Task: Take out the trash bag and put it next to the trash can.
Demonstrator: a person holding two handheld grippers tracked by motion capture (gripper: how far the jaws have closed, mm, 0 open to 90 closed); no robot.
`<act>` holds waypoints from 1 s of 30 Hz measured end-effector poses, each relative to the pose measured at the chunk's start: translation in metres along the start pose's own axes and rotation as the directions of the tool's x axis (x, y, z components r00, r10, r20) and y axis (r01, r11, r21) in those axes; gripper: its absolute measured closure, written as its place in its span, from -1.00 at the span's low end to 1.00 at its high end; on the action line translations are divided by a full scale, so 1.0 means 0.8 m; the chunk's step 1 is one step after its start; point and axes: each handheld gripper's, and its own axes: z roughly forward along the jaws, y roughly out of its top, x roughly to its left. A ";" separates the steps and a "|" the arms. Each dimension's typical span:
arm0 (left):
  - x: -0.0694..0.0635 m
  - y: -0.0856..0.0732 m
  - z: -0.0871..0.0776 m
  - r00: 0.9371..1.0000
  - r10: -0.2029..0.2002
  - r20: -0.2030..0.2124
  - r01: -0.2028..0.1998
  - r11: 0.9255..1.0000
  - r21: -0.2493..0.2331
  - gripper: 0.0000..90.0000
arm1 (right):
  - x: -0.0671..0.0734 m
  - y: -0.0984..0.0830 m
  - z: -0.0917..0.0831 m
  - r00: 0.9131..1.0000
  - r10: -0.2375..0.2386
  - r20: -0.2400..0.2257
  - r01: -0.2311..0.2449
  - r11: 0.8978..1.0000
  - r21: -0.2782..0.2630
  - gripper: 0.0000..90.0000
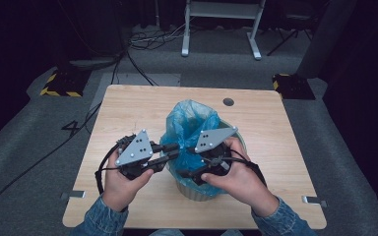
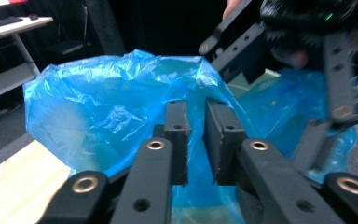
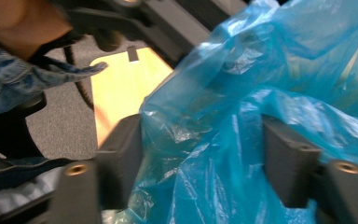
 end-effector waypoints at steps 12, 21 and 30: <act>0.008 -0.021 -0.042 0.994 -0.039 -0.103 0.036 0.999 -0.031 0.25 | -0.011 0.006 -0.004 0.999 0.044 -0.010 -0.044 0.997 -0.060 0.98; 0.013 -0.056 -0.071 0.983 -0.081 -0.164 0.080 0.997 -0.010 0.12 | -0.019 0.006 -0.025 0.999 0.025 0.021 -0.020 0.981 -0.192 0.99; 0.016 -0.081 -0.083 0.976 -0.118 -0.184 0.116 0.993 -0.021 0.09 | -0.024 0.008 -0.048 0.999 0.004 0.047 0.012 0.941 -0.338 1.00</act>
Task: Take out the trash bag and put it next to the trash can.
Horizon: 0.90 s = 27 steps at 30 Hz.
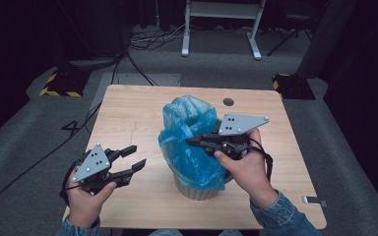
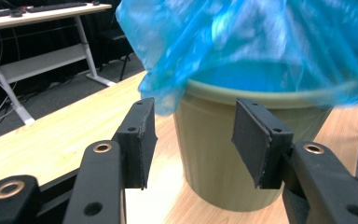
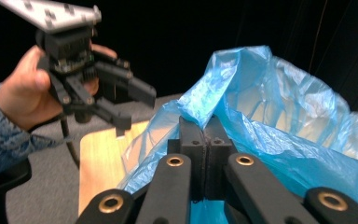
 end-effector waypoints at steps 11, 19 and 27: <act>0.007 -0.032 -0.001 0.999 0.002 -0.052 0.002 0.998 0.063 0.01 | -0.009 0.020 -0.024 0.999 -0.051 0.017 0.052 0.991 -0.123 0.99; 0.012 -0.051 0.004 0.998 -0.009 -0.057 0.014 0.996 0.087 -0.12 | -0.014 0.043 -0.046 0.997 -0.066 0.031 0.070 0.982 -0.177 0.99; 0.018 -0.071 0.010 0.997 -0.030 -0.067 0.037 0.993 0.111 -0.22 | -0.016 0.069 -0.066 0.992 -0.111 0.053 0.120 0.972 -0.203 0.99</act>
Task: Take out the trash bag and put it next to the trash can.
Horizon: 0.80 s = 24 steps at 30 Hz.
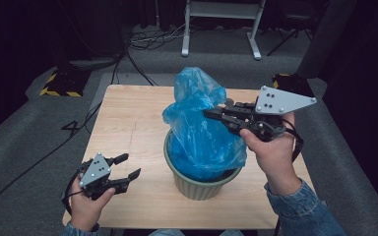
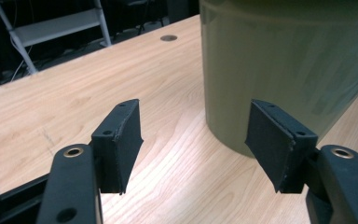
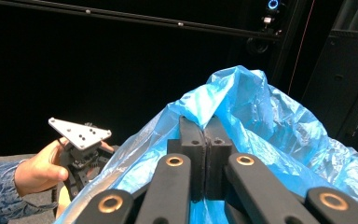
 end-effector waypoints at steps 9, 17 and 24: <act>0.007 -0.016 0.004 1.000 -0.022 -0.012 0.022 0.999 0.046 -0.29 | -0.003 0.026 -0.010 0.999 -0.041 0.016 0.041 0.999 -0.010 0.99; 0.009 -0.021 0.008 1.000 -0.028 -0.007 0.029 0.998 0.058 -0.30 | -0.006 0.042 -0.027 0.997 -0.063 0.040 0.064 0.998 -0.020 0.99; 0.013 -0.025 0.015 1.000 -0.031 0.000 0.031 0.997 0.074 -0.30 | -0.010 0.054 -0.048 0.994 -0.077 0.084 0.079 0.997 -0.023 0.99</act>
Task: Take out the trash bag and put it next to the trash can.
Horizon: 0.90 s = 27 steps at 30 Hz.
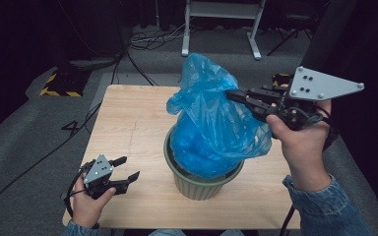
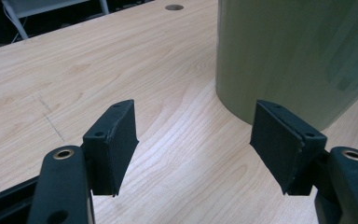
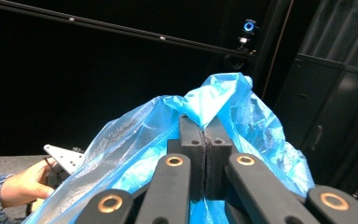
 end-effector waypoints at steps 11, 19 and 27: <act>0.003 -0.011 -0.001 1.000 0.003 -0.017 -0.003 0.999 0.047 -0.33 | -0.011 0.019 -0.047 0.995 -0.036 0.093 0.034 0.999 0.017 0.99; 0.005 -0.015 0.000 1.000 -0.003 -0.017 0.004 0.998 0.063 -0.33 | -0.023 0.022 -0.084 0.986 -0.040 0.159 0.035 0.999 0.029 0.99; 0.007 -0.020 -0.001 1.000 -0.010 -0.018 0.011 0.997 0.071 -0.33 | -0.032 0.029 -0.122 0.974 -0.044 0.224 0.039 0.999 0.025 0.99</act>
